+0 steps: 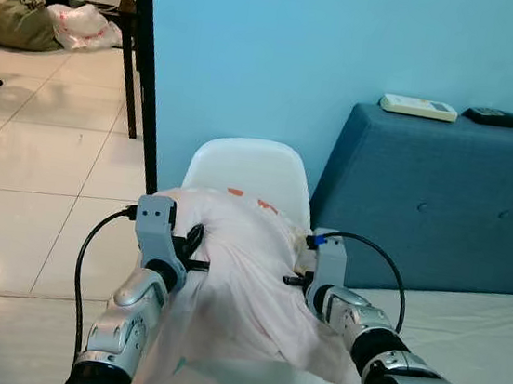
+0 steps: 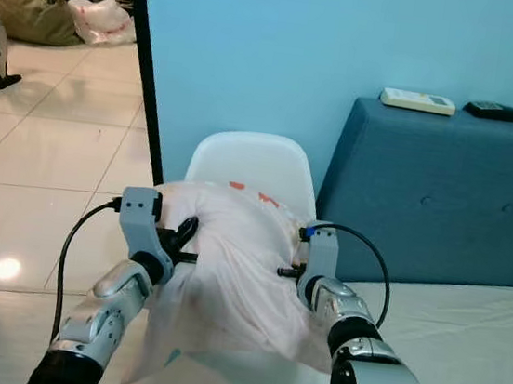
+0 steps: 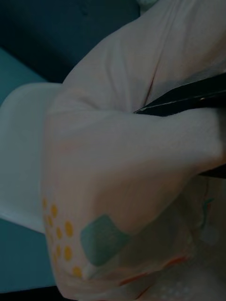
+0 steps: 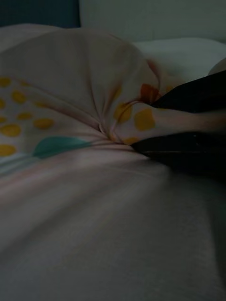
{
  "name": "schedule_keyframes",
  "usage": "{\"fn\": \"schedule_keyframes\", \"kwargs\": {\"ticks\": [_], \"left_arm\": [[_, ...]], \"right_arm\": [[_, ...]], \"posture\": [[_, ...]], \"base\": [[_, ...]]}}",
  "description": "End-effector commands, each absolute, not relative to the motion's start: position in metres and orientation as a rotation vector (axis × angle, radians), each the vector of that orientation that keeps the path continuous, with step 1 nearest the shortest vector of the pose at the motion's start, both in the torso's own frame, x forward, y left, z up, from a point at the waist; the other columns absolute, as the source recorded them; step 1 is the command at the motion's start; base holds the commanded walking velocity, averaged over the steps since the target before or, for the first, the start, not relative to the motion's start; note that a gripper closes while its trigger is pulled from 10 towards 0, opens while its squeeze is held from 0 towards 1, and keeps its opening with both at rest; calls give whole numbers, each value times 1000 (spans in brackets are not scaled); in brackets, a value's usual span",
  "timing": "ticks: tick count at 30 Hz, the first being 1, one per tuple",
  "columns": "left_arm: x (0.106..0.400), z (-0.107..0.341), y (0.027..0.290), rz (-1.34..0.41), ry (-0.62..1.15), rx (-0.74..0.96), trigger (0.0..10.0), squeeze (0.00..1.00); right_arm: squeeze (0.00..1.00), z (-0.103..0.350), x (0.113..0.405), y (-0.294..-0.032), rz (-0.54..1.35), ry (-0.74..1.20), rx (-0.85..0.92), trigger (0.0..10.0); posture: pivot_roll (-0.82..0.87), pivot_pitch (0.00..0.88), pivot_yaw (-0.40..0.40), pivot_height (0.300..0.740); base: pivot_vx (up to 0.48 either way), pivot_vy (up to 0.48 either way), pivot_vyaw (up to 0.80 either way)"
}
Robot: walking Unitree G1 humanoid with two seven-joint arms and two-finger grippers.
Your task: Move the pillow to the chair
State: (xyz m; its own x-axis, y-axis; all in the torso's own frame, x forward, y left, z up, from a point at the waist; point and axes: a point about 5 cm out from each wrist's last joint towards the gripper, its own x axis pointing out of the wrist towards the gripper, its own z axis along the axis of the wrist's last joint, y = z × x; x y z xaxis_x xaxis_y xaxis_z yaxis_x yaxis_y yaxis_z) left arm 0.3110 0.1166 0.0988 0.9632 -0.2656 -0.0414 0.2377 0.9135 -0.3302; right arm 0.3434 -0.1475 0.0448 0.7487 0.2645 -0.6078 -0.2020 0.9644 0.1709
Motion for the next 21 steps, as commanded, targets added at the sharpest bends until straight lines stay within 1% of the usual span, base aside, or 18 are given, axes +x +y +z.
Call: {"fn": "schedule_keyframes", "kwargs": {"ticks": [1,4,8,11,15,21], "left_arm": [[309,94,113,-284,117,-326,10000,0],[309,97,112,-297,106,-336,10000,0],[309,98,114,-290,107,-308,10000,0],[308,95,120,-263,117,-261,10000,0],[307,86,131,-218,153,-222,10000,0],[304,78,135,-198,194,-196,10000,0]], "right_arm": [[0,38,338,-141,284,715,88,10000],[0,42,341,-141,284,684,108,10000],[0,53,348,-135,350,626,175,10000],[0,56,348,-132,405,624,164,10000],[0,56,348,-130,427,616,146,10000],[0,57,348,-127,432,582,166,10000]], "posture": [[115,0,-62,735],[115,0,-61,735],[118,0,-63,735],[120,0,-65,735],[124,0,-68,735],[125,0,-70,735]], "base": [[0,0,0],[0,0,0],[0,0,0],[0,0,0],[0,0,0],[0,0,0]]}}
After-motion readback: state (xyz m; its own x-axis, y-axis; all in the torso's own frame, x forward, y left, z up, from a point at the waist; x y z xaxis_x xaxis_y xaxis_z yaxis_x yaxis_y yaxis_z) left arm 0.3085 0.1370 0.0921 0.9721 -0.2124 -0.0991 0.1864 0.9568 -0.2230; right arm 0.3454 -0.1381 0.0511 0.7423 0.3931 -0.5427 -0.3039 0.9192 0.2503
